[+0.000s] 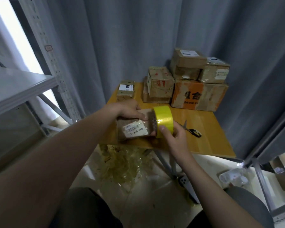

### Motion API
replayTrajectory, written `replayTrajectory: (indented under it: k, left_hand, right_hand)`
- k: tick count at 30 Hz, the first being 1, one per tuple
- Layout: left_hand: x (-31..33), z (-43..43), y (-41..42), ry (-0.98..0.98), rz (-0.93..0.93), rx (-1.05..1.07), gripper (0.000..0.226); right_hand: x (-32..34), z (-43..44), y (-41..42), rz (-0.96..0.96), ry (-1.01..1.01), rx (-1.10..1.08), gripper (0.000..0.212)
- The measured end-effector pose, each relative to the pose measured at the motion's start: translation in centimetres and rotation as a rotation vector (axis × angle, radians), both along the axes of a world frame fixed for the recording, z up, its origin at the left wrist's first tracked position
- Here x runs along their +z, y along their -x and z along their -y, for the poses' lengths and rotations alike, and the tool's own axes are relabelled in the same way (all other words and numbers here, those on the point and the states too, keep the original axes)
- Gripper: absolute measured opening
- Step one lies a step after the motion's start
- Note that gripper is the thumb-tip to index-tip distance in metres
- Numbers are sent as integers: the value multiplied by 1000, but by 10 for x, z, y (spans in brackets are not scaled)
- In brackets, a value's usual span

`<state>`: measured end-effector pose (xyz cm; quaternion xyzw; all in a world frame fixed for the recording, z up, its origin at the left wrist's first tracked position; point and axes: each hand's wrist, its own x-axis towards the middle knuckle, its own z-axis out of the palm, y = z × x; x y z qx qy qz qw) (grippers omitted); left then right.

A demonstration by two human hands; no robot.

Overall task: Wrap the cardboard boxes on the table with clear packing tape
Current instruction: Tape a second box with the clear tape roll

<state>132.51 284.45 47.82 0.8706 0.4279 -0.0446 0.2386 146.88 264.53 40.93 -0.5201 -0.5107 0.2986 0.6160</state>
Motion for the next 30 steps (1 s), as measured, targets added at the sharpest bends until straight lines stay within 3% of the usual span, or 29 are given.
replayTrajectory:
  k: [2, 6, 7, 13, 17, 20, 25, 27, 30]
  left_hand:
    - [-3, 0, -2, -155, 43, -4, 31]
    - [-21, 6, -10, -219, -86, -131, 114]
    - [-27, 8, -12, -219, -90, -129, 123]
    - [-51, 3, -20, -296, 213, 67, 89]
    - [-52, -9, -22, -230, 139, 129, 75]
    - [-56, -15, -22, -213, 146, 125, 76]
    - [-57, -16, -23, -219, 125, 136, 55]
    - [-55, -14, -22, -214, 128, 147, 65]
    - [-54, -12, -22, -219, 114, 161, 105]
  right_hand:
    - [10, -17, -2, 4, 13, -44, 8]
    - [25, -52, -2, 1, 46, -76, 14]
    - [26, -59, -1, -12, 51, -80, 18]
    - [24, -86, -13, -12, 78, -81, 24]
    - [30, -94, -16, 40, 115, -104, 23]
    - [44, -94, -14, 95, 148, -161, 35]
    - [46, -50, -8, -22, 186, -141, 39]
    - [33, -31, -7, -50, 231, -153, 38]
    - [11, -6, 0, -143, 302, -152, 35]
